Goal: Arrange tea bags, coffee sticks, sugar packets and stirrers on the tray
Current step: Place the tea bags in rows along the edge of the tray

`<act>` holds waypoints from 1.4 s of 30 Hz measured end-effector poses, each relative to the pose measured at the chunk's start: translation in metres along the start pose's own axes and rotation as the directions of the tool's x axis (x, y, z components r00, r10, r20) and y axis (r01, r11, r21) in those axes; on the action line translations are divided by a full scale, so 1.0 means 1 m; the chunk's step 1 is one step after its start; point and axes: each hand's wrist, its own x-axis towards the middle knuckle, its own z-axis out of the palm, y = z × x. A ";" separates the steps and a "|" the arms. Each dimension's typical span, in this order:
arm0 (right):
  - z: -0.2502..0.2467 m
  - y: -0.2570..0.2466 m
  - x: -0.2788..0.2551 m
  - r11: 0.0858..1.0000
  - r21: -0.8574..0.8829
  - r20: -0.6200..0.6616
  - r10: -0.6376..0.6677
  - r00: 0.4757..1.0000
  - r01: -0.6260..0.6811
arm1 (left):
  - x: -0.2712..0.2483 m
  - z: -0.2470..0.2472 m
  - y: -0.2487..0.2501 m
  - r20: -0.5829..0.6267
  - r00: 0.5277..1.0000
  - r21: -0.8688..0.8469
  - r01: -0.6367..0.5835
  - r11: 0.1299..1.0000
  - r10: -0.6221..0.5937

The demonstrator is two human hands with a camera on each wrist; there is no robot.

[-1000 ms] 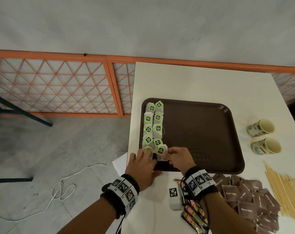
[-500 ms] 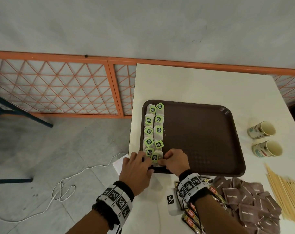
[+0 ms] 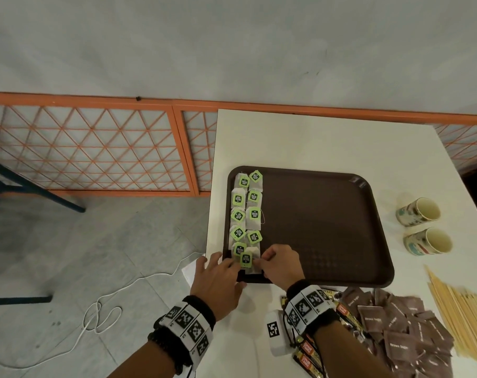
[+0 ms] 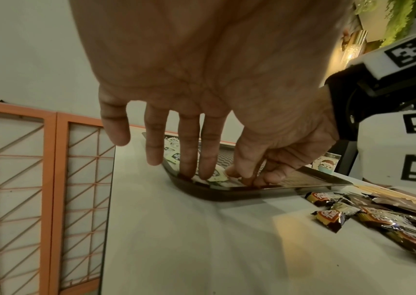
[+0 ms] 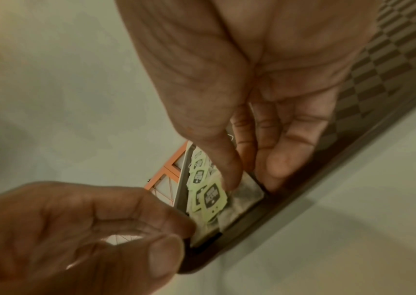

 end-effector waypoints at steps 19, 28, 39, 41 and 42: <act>-0.031 -0.092 0.109 0.996 -0.091 -0.164 -0.002 0.986 -0.013 | 0.041 -0.026 -0.021 -0.009 0.951 -0.486 0.267 0.832 -0.310; -0.019 -0.092 0.117 0.990 -0.139 -0.146 -0.006 0.989 -0.014 | 0.046 -0.016 -0.029 -0.024 0.962 -0.493 0.225 0.840 -0.272; -0.030 -0.078 0.119 0.996 -0.082 -0.146 -0.044 0.988 0.032 | 0.046 -0.016 -0.026 -0.058 0.962 -0.524 0.197 0.829 -0.265; -0.036 -0.076 0.116 0.997 -0.069 -0.149 -0.057 0.987 0.047 | 0.045 -0.016 -0.027 -0.061 0.961 -0.533 0.196 0.823 -0.269; -0.041 -0.073 0.113 0.997 -0.064 -0.155 -0.059 0.986 0.050 | 0.044 -0.016 -0.027 -0.078 0.957 -0.531 0.198 0.824 -0.279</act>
